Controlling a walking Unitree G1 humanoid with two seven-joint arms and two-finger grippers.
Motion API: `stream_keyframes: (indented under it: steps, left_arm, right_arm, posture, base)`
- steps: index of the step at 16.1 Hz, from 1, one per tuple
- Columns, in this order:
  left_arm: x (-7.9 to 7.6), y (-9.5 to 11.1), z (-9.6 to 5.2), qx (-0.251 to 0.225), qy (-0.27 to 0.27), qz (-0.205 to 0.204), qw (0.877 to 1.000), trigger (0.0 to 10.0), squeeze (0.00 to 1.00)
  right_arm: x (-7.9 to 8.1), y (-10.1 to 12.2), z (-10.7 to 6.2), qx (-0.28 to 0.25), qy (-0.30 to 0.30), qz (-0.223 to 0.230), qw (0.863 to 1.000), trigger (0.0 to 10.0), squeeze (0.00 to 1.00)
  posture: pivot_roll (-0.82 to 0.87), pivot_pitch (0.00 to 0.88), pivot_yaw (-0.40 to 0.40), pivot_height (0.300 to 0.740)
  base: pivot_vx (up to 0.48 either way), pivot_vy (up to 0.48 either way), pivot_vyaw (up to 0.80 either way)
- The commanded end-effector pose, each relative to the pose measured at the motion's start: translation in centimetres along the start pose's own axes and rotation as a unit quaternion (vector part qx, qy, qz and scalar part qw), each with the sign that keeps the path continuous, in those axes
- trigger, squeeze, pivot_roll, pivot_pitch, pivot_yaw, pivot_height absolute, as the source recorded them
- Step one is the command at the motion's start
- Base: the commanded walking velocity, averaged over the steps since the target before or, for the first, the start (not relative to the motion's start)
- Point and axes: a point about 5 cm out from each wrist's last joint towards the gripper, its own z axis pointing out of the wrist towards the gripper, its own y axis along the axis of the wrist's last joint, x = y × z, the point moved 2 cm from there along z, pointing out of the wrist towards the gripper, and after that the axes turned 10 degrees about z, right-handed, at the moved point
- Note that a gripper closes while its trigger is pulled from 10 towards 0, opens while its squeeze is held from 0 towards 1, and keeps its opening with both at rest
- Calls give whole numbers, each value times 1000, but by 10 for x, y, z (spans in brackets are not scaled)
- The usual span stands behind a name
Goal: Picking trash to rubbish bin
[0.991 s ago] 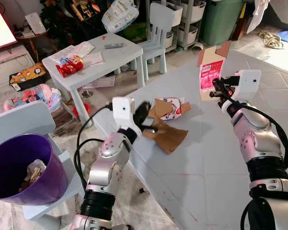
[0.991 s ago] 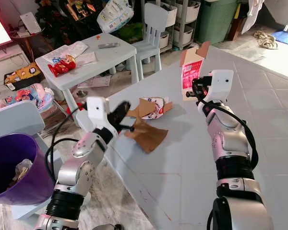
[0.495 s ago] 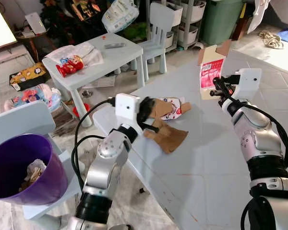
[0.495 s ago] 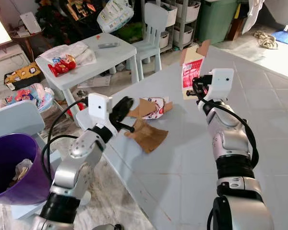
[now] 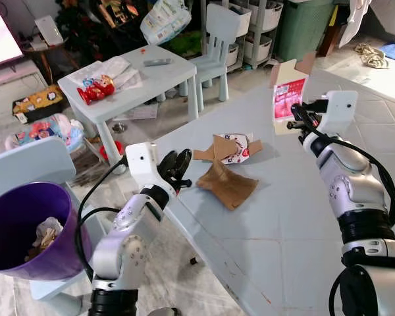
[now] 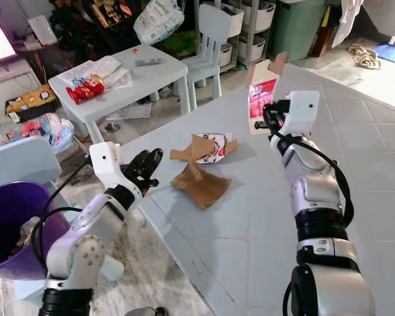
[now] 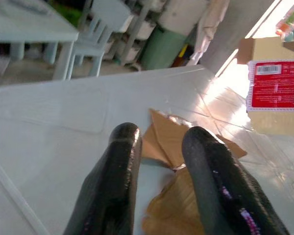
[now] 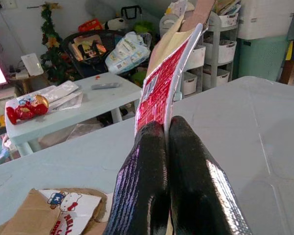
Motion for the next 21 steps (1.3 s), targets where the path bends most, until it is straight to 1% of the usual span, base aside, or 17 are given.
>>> stream_keyframes:
  steps: [1,2,3,4,5,7,8,9,10,12,13,14,15,16,18,19,21]
  left_arm:
    - [-29,-7,1,3,-10,-82,997,10000,1000]
    - [-30,-9,1,22,-12,-85,996,10000,1000]
    - [-31,-12,-1,48,-21,-72,996,10000,1000]
    - [-32,-14,-6,68,-45,-68,994,10000,1000]
    - [-29,-16,-11,85,-73,-47,993,10000,1000]
    - [-27,-17,-14,94,-80,-36,992,10000,1000]
    - [-19,-23,-34,130,-129,44,982,10000,1000]
    - [-18,-24,-40,138,-143,62,978,10000,1000]
    - [-16,-23,-53,141,-160,94,972,10000,1000]
    - [-11,-24,-59,149,-157,103,971,10000,1000]
    - [-10,-25,-61,155,-154,91,972,10000,1000]
    - [-8,-24,-59,152,-146,85,974,10000,1000]
    - [-8,-24,-53,141,-135,73,978,10000,1000]
    - [-9,-26,-48,138,-136,83,978,10000,1000]
    - [-7,-29,-38,128,-117,79,982,10000,1000]
    - [-6,-29,-36,127,-114,78,982,10000,1000]
    - [-4,-34,-23,116,-88,53,988,10000,1000]
  right_arm:
    - [4,4,3,-4,9,-5,1000,0,0]
    - [5,4,4,-4,10,-5,1000,0,0]
    - [6,4,4,-4,11,-5,1000,0,0]
    - [6,4,4,-4,12,-5,1000,0,0]
    - [6,4,5,-3,12,-5,1000,0,0]
    - [6,4,5,-3,12,-5,1000,0,0]
    - [6,3,5,-2,13,-5,1000,0,0]
    - [6,3,5,-2,13,-5,1000,0,0]
    - [6,1,5,0,13,-4,1000,0,0]
    - [8,0,6,1,16,-2,1000,0,0]
    - [10,-1,7,1,18,0,1000,0,0]
    - [12,-1,9,2,21,1,1000,0,0]
    - [14,-1,10,1,23,2,1000,0,0]
    - [15,-1,11,1,24,3,1000,0,0]
    - [14,1,11,-1,24,2,1000,0,0]
    - [14,1,11,-2,24,2,1000,0,0]
    - [12,1,10,-4,22,2,1000,0,0]
  posture:
    - [47,61,-4,740]
    - [47,61,-4,740]
    - [47,61,-4,740]
    - [49,62,-5,740]
    - [56,62,-4,740]
    - [56,62,-4,740]
    - [71,67,-1,740]
    - [71,67,-1,740]
    - [89,68,0,740]
    - [98,67,-2,740]
    - [101,66,-3,740]
    - [107,64,-7,740]
    - [106,64,-8,740]
    - [102,63,-8,740]
    - [90,59,-6,740]
    - [90,59,-6,740]
    - [69,61,-3,740]
  base:
    - [0,0,0]
    - [0,0,0]
    - [0,0,0]
    - [0,0,0]
    - [0,0,0]
    - [0,0,0]
    - [0,0,0]
    - [0,0,0]
    - [0,0,0]
    - [0,0,0]
    - [0,0,0]
    - [0,0,0]
    - [0,0,0]
    - [0,0,0]
    - [0,0,0]
    - [0,0,0]
    - [0,0,0]
